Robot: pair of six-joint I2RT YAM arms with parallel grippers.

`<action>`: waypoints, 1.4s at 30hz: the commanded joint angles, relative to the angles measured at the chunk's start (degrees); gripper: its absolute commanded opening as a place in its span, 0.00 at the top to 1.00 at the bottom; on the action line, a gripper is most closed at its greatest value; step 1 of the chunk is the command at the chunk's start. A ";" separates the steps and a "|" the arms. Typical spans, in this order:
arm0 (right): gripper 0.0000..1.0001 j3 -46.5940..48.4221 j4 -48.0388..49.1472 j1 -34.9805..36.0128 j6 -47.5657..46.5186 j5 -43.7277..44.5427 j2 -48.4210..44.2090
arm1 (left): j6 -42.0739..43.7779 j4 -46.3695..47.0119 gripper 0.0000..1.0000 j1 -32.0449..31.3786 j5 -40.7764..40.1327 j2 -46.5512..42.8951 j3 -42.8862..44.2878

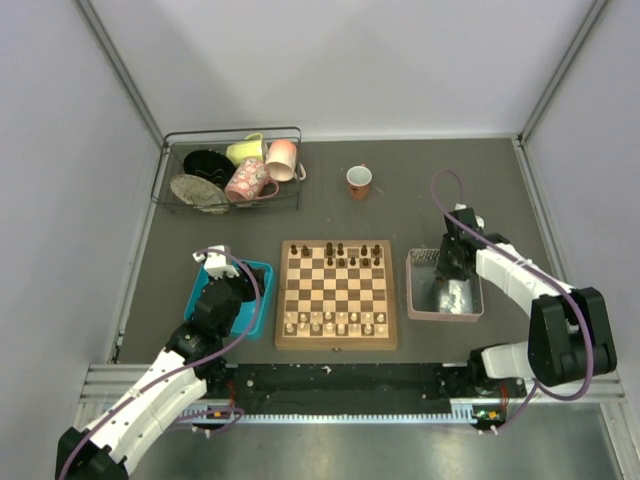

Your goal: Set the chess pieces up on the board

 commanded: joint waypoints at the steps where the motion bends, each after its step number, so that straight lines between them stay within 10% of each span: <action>1: 0.69 0.26 3.43 -0.85 -1.48 -0.78 2.08 | 0.18 3.29 0.44 0.20 0.26 0.17 0.70; 17: 0.92 0.08 3.52 -1.11 -1.14 -2.53 3.14 | 0.26 3.02 0.44 0.20 0.17 -0.10 0.61; 29: 1.00 -0.54 0.00 -1.02 -3.50 -19.91 -22.07 | 1.85 -2.77 0.48 0.12 5.08 -3.43 5.78; 34: 1.00 0.34 6.67 2.92 -4.92 -43.35 -27.45 | 1.41 -5.77 0.46 0.12 13.51 -5.19 12.82; 42: 1.00 7.19 10.46 26.19 -8.60 -50.61 -23.50 | -1.58 3.01 0.42 0.03 44.96 -0.99 21.69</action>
